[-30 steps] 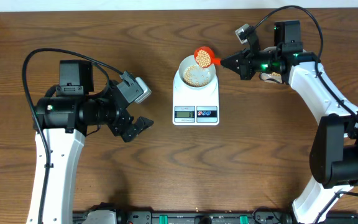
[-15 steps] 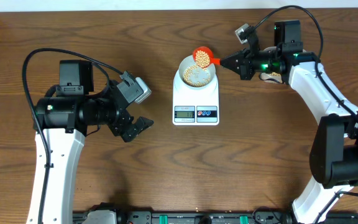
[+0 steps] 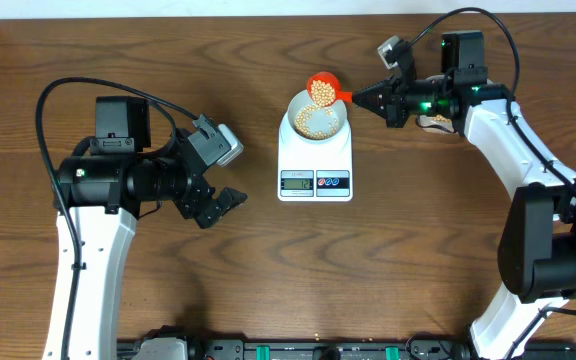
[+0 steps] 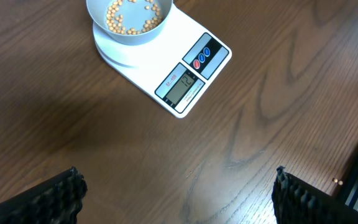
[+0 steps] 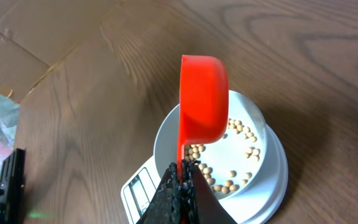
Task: Scoop item into bowl and weigh 50g on scale
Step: 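Tilt the red scoop with the right gripper to pour beans into bowl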
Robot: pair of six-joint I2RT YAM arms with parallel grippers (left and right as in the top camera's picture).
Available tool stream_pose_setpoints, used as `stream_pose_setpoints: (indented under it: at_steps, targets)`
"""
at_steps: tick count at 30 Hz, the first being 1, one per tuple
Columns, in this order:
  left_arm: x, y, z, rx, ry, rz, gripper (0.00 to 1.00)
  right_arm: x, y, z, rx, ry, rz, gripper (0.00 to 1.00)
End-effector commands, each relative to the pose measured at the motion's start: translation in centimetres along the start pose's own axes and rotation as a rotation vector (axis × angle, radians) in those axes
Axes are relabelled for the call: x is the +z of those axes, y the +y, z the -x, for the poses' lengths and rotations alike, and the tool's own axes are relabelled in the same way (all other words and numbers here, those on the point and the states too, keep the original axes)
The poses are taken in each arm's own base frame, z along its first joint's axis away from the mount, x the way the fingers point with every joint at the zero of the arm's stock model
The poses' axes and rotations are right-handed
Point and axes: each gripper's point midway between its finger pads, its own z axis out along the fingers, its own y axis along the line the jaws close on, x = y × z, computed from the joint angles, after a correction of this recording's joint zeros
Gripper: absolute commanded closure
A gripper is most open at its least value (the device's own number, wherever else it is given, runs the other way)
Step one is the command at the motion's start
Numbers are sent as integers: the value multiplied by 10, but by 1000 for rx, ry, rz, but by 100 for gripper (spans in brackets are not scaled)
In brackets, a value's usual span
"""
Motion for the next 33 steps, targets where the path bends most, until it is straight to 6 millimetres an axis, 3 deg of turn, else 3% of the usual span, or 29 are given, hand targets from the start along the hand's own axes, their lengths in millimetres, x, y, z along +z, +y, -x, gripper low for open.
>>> stream_pose_setpoints:
  at_steps: [1,3,6,9,13,16,19,22,25,28,31,33]
  targets:
    - [-3,4,3,21,0,14,2,2,5,-1,-22,-5,33,99]
    - [-3,4,3,21,0,14,2,3,-4,-7,-26,21,-16,99]
    - [-3,4,3,21,0,14,2,1,10,2,-48,-17,61,99]
    - [-3,4,3,21,0,14,2,3,-3,-8,-22,24,-17,99]
    - [-3,4,3,21,0,15,2,2,10,1,-45,-11,54,99]
    - [-3,4,3,21,0,15,2,3,-5,-8,-21,30,-29,99]
    - [-3,4,3,21,0,14,2,1,10,2,-45,-14,56,99]
    - [-3,4,3,21,0,15,2,3,-8,-8,-25,31,-47,99]
    - [-3,4,3,21,0,14,2,2,6,0,-43,-2,28,99]
    - [-3,4,3,21,0,14,2,5,-10,-9,-33,38,-63,99]
    - [-3,4,3,21,0,14,2,3,11,6,-75,-21,50,99]
    - [-3,4,3,21,0,14,2,5,-3,-1,-61,12,-32,99]
